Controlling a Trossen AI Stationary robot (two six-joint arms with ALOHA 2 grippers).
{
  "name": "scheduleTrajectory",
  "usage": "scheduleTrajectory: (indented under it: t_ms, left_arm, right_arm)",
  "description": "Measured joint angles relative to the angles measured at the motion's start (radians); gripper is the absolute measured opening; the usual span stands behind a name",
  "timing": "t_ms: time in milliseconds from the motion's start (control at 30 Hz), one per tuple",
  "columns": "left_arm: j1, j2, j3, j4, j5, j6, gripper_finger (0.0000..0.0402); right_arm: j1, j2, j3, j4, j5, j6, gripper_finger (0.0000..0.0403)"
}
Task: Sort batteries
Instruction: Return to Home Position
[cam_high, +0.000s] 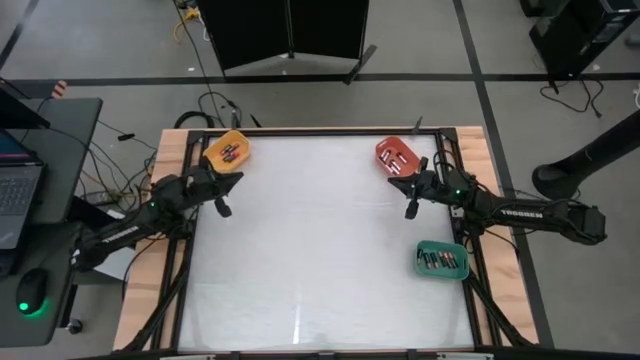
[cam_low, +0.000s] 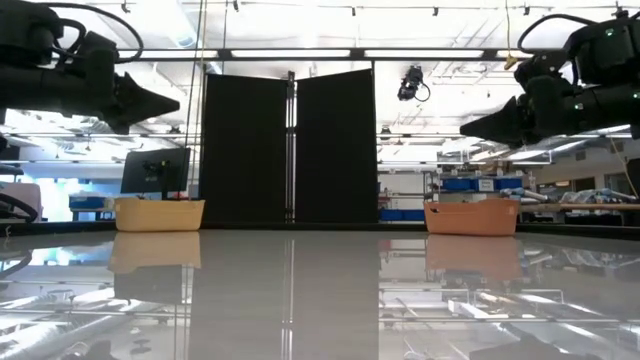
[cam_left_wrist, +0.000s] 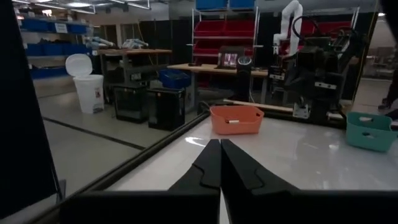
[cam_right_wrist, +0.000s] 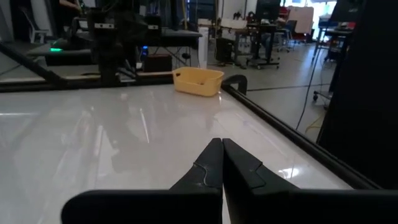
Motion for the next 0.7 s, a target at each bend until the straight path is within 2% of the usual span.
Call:
scheduleTrajectory:
  t_ms: [200, 300, 433, 600, 700]
  left_arm:
    - [0.0, 0.0, 0.035, -0.05, 0.054, 0.026, 0.0008]
    - [0.0, 0.0, 0.074, -0.133, 0.055, 0.048, 0.0008]
    - [0.0, 0.0, 0.076, -0.16, 0.054, 0.047, 0.0008]
    - [0.001, 0.0, 0.076, -0.156, -0.009, 0.05, 0.0008]
    - [0.001, 0.0, 0.045, -0.096, -0.03, 0.05, 0.0008]
  right_arm:
    - [0.019, -0.068, 0.0, -0.037, -0.002, 0.014, 0.0009]
    - [0.038, -0.152, 0.0, -0.106, 0.036, 0.006, 0.0009]
    - [0.055, -0.286, 0.0, -0.266, 0.114, -0.002, 0.0009]
    - [0.07, -0.465, 0.0, -0.409, 0.19, -0.004, 0.0008]
    - [0.071, -0.55, 0.0, -0.482, 0.226, -0.01, 0.0009]
